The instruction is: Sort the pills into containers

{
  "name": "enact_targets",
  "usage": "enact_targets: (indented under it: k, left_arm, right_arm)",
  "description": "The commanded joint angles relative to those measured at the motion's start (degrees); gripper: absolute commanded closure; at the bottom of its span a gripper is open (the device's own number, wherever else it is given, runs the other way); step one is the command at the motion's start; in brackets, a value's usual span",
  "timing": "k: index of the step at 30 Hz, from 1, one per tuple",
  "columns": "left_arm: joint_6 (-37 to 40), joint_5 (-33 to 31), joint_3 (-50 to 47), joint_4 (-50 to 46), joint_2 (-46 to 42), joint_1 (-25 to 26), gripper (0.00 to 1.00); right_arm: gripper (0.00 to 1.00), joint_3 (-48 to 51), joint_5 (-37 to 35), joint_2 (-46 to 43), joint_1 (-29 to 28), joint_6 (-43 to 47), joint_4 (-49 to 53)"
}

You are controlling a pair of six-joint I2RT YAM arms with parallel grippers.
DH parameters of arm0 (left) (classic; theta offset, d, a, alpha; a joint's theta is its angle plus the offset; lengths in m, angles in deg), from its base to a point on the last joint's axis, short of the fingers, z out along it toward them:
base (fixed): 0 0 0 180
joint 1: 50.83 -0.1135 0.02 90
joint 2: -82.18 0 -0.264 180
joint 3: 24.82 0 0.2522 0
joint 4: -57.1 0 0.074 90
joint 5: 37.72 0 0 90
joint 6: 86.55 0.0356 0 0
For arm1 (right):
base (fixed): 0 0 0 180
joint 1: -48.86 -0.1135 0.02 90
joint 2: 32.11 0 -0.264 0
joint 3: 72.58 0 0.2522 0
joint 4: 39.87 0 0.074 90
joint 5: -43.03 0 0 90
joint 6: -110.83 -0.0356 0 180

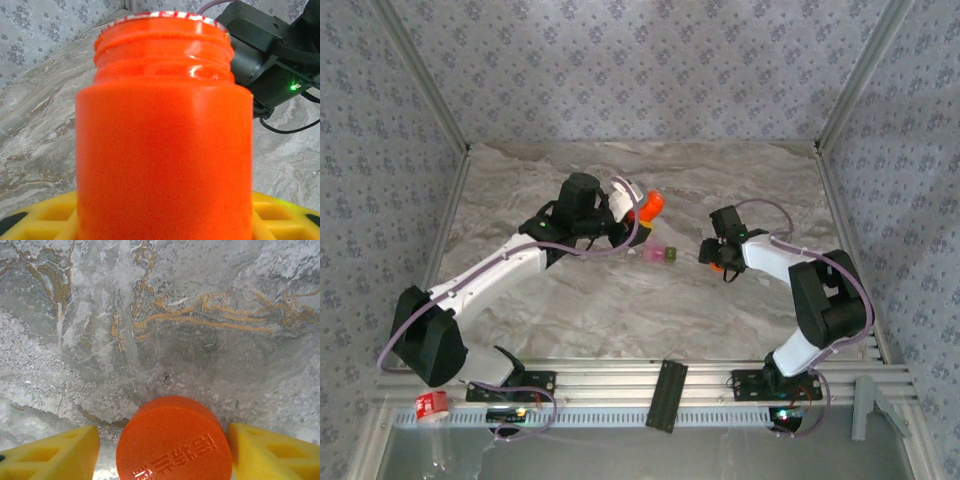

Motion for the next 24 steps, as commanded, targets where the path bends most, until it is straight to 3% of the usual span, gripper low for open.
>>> enact_targets:
  k: [1, 10, 14, 16, 21, 24]
  left_arm:
    - [-0.5, -0.7, -0.2, 0.2, -2.8, -0.3, 1.00]
    - [-0.6, -1.7, -2.7, -1.3, -3.4, -0.5, 1.00]
    - [-0.6, -2.3, -4.7, -1.3, -3.4, -0.5, 1.00]
    - [-0.7, -2.5, -5.5, -1.3, -3.3, -0.5, 1.00]
    - [-0.9, -2.9, -6.9, -1.0, -3.5, -0.6, 1.00]
    - [-0.9, -3.0, -7.0, -0.8, -3.6, -0.6, 1.00]
  right_arm:
    - [0.28, -1.7, 2.3, -4.0, 0.4, -0.9, 3.2]
    - [0.26, -8.3, 8.1, -10.1, -0.2, 2.2, 8.3]
    - [0.15, -10.2, 7.4, -10.9, -0.8, 3.7, 10.2]
    - [0.02, -10.7, 7.2, -11.0, -0.8, 4.3, 10.8]
    - [0.00, -11.4, 0.9, -11.4, -1.0, 6.2, 12.0]
    - [0.00, -12.8, -11.8, -12.0, -2.6, 6.0, 13.5]
